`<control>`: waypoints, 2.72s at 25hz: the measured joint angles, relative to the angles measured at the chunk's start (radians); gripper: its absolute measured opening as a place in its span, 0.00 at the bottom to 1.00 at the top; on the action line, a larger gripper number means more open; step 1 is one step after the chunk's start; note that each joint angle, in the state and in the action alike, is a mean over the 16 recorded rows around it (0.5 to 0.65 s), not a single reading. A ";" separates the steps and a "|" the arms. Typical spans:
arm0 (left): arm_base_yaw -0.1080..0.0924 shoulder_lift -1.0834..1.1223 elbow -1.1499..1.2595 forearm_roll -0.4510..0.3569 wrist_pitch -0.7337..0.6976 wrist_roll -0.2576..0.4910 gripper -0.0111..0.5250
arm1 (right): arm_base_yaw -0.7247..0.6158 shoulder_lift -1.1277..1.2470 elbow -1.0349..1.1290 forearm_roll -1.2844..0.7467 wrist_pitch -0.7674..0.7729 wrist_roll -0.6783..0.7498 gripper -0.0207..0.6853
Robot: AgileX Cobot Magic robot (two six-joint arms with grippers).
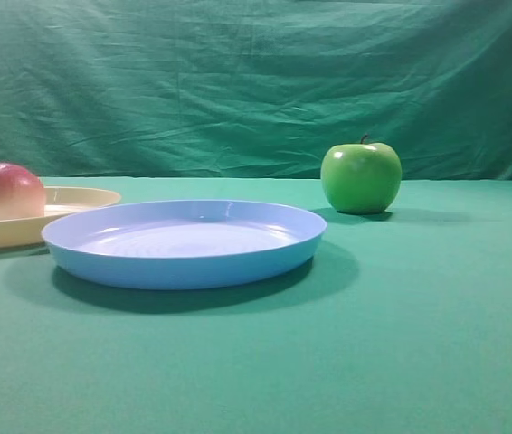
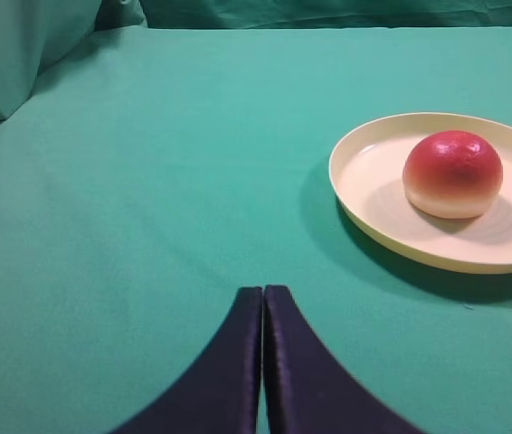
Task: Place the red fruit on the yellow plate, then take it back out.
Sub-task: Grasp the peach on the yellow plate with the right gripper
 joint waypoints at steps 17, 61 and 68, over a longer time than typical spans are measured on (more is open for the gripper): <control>0.000 0.000 0.000 0.000 0.000 0.000 0.02 | 0.000 0.000 -0.004 0.043 0.005 0.002 0.03; 0.000 0.000 0.000 0.000 0.000 0.000 0.02 | 0.000 1.058 -0.913 0.530 0.326 -0.482 0.03; 0.000 0.000 0.000 0.000 0.000 0.000 0.02 | 0.039 1.321 -1.105 0.795 0.497 -0.766 0.03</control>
